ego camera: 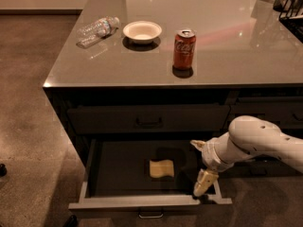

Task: Pick sponge from middle drawer and place on counter

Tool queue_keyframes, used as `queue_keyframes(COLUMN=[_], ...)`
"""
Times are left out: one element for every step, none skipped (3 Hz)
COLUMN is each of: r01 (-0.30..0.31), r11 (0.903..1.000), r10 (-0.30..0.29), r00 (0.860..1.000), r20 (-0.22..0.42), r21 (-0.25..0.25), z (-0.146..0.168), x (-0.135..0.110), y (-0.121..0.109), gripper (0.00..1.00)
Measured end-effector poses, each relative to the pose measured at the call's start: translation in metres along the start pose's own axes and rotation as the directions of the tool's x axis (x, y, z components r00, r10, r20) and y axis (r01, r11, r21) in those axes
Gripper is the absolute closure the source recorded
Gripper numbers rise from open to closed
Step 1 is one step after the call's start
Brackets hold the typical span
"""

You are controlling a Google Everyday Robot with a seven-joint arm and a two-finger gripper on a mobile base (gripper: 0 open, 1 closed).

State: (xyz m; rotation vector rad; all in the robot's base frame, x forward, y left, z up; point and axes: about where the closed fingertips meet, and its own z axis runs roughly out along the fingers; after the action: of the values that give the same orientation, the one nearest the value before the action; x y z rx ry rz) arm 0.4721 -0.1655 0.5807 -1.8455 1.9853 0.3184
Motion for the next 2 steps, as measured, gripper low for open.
queue_keyframes(r01=[-0.028, -0.116], r11=[0.9985, 0.9892], r10=[0.025, 0.104], r00=[0.998, 0.985], r20=[0.056, 0.137], r21=[0.048, 0.09], z=[0.014, 0.048], x=[-0.004, -0.005], y=[-0.018, -0.046], gripper=[0.0, 0.0])
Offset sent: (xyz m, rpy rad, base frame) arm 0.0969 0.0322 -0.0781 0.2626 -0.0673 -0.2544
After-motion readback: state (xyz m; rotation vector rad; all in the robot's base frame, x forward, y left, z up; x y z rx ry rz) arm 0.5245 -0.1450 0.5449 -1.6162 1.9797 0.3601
